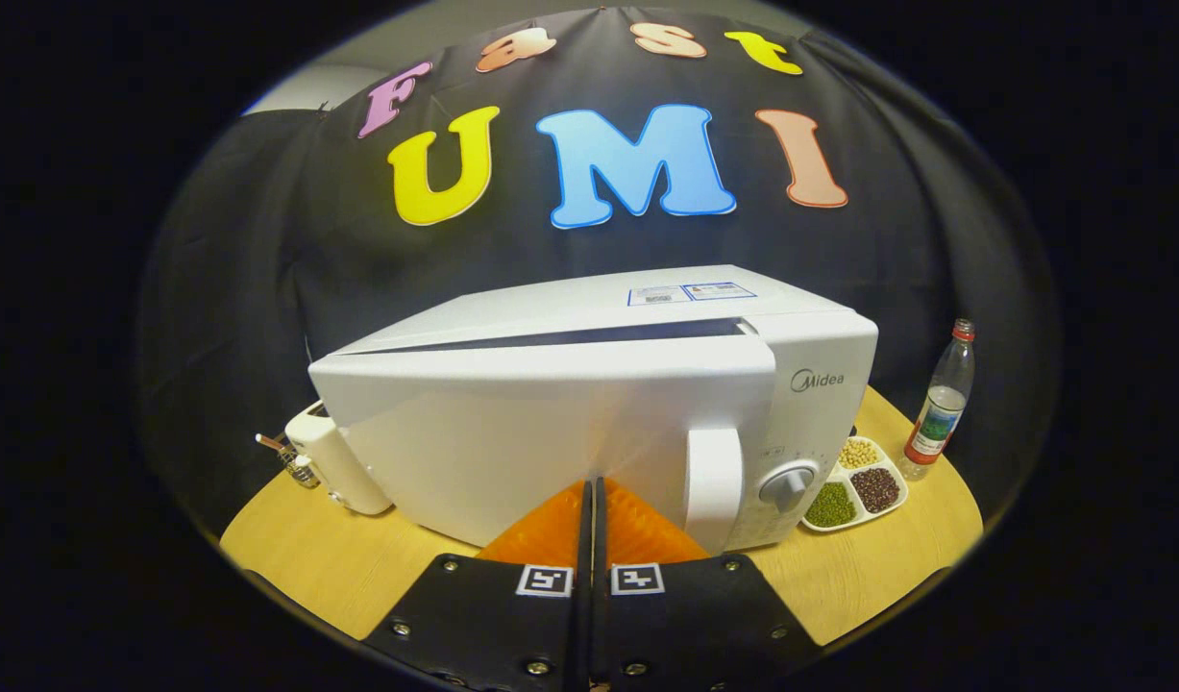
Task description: Open the microwave, put the food inside, and close the microwave door.
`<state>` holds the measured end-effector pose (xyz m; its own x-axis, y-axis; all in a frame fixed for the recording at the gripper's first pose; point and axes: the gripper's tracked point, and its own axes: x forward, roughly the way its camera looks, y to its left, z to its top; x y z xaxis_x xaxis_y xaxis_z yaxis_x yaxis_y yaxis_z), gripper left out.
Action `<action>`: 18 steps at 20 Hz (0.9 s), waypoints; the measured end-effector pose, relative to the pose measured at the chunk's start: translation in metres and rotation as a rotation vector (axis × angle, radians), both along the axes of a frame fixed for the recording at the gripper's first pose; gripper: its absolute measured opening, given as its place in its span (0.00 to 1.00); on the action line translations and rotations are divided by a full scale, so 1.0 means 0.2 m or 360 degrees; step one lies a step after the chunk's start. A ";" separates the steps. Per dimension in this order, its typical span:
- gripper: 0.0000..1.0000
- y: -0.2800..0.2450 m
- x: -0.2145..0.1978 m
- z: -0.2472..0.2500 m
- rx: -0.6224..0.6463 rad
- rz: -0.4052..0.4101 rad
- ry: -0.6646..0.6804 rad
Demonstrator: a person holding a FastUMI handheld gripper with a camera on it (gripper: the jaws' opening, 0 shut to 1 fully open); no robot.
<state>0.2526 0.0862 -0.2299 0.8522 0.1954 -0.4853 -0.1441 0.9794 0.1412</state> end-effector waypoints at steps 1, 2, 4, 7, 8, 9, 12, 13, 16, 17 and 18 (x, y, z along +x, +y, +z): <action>0.01 -0.01 0.02 0.00 0.0007 -0.0014 0.0011; 0.00 0.01 0.01 -0.01 0.0041 -0.0012 0.0028; 0.00 0.01 0.02 -0.02 -0.0005 -0.0001 0.0005; 0.00 0.01 0.05 -0.03 -0.0037 -0.0035 0.0011; 0.01 0.01 0.04 -0.03 -0.0024 -0.0033 0.0013; 0.01 0.01 0.04 -0.02 -0.0043 -0.0029 0.0017; 0.02 -0.02 -0.02 0.11 -0.0072 -0.0045 -0.0067; 0.03 -0.03 -0.05 0.18 -0.0067 -0.0046 -0.0103; 0.03 -0.04 -0.16 0.34 -0.0084 -0.0052 -0.0209; 0.03 -0.05 -0.20 0.39 -0.0084 -0.0057 -0.0239; 0.03 -0.05 -0.26 0.45 -0.0082 -0.0053 -0.0271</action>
